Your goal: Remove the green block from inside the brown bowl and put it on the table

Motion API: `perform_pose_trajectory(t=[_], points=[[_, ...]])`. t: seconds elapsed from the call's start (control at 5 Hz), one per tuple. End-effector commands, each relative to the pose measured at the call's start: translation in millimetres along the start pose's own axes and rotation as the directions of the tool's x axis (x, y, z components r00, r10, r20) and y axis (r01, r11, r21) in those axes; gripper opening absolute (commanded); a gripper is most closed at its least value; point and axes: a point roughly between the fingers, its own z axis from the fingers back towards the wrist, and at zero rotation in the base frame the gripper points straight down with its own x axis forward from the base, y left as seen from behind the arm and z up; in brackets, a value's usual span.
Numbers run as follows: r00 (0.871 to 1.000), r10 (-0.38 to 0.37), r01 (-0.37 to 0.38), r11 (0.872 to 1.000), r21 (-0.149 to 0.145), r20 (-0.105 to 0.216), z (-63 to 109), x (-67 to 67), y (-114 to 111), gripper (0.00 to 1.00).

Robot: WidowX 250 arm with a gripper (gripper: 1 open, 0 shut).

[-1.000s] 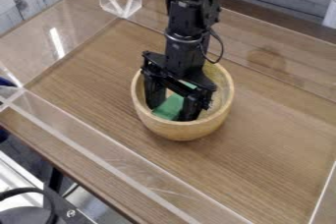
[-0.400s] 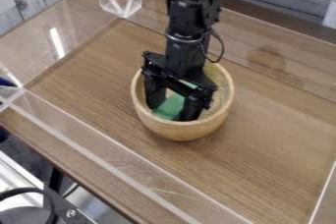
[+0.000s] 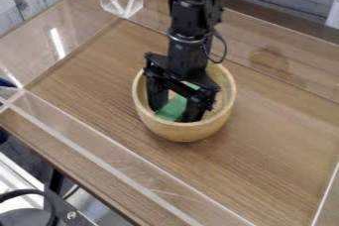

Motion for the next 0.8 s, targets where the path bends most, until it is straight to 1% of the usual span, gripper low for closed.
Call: perform_pose_trajectory(t=[0.0,0.4,0.6], points=[[0.999,-0.004,0.004,1.000,0.000,0.046,10.4,8.9,-0.8,1.00],[0.999,-0.002,0.002,1.000,-0.003,0.051,11.4,10.0,-1.0,1.00],[0.999,0.000,0.001,1.000,-0.007,0.052,9.8,10.9,-0.5,0.00]])
